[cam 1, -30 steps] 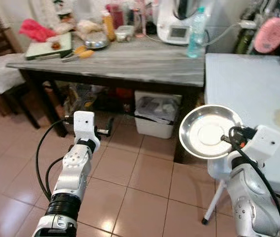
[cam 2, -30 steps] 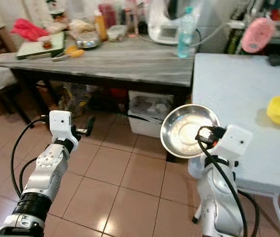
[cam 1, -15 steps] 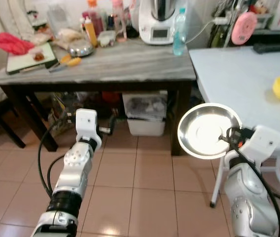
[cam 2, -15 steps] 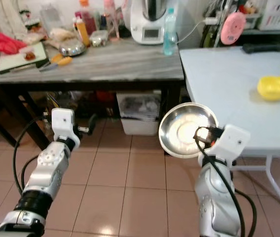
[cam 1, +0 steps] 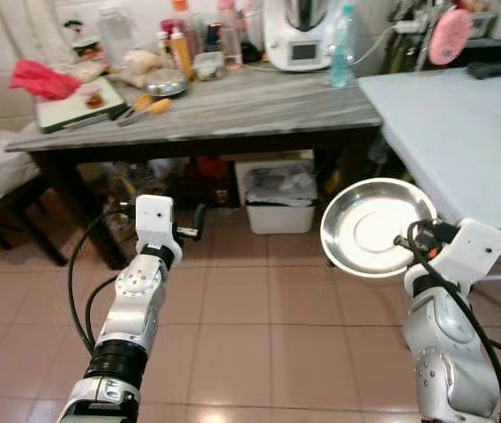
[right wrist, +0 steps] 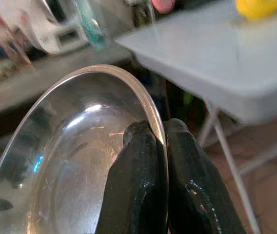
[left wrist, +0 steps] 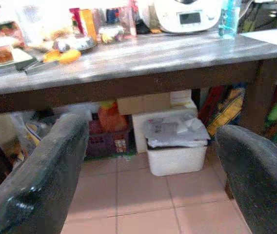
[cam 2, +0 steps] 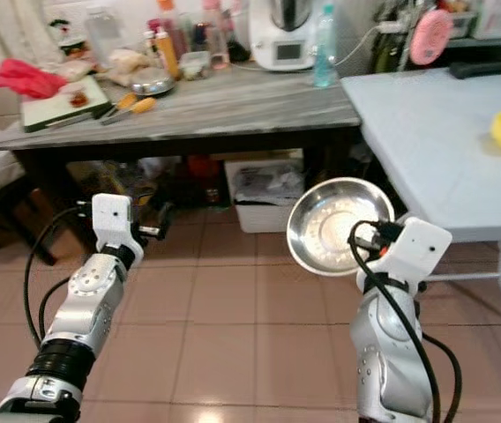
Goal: Setting the table
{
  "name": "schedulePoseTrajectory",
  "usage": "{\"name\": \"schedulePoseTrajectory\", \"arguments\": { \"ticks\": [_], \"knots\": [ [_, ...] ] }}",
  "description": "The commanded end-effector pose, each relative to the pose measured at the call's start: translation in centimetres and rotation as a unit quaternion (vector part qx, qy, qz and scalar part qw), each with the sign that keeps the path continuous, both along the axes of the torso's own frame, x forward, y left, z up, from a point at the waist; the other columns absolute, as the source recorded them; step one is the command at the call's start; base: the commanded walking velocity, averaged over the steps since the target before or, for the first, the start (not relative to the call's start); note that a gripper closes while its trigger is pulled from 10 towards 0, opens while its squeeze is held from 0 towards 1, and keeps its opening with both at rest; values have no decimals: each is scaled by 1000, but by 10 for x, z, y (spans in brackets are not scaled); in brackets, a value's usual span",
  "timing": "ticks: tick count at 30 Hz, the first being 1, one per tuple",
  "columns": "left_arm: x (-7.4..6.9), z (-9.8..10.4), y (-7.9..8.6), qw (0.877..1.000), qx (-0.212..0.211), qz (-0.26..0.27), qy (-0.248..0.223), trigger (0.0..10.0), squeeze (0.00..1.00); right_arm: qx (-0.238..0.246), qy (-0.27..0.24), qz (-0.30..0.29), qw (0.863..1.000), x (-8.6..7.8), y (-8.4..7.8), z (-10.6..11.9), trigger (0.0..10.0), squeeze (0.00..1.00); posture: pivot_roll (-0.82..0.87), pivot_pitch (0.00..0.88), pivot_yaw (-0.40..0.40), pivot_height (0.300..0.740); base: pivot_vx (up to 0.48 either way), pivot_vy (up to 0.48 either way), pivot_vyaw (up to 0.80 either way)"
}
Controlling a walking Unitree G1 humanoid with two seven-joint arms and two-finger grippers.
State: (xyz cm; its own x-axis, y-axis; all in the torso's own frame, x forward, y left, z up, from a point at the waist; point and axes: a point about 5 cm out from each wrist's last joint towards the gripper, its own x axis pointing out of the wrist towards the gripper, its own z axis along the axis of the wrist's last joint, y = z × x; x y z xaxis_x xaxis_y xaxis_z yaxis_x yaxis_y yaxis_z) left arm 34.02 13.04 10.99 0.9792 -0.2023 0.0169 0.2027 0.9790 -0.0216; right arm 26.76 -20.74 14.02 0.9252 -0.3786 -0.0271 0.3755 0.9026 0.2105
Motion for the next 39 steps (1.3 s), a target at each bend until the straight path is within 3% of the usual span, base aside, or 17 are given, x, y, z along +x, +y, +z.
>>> {"name": "schedulePoseTrajectory", "arguments": {
  "ticks": [1,13,39],
  "knots": [
    [0,4,5,1000,1,-7,-8,10000,0,0,-13,10,1000,2,5,5,10000,0,-173,0,99,740,0,0,0],
    [1,11,0,999,-11,-27,-23,10000,0,-5,-17,9,1000,3,5,6,10000,0,-188,0,107,740,43,0,0],
    [-1,12,-10,998,-12,-62,-28,10000,0,-7,-21,22,1000,4,13,4,10000,0,-169,0,122,740,396,0,0]
  ]
}}
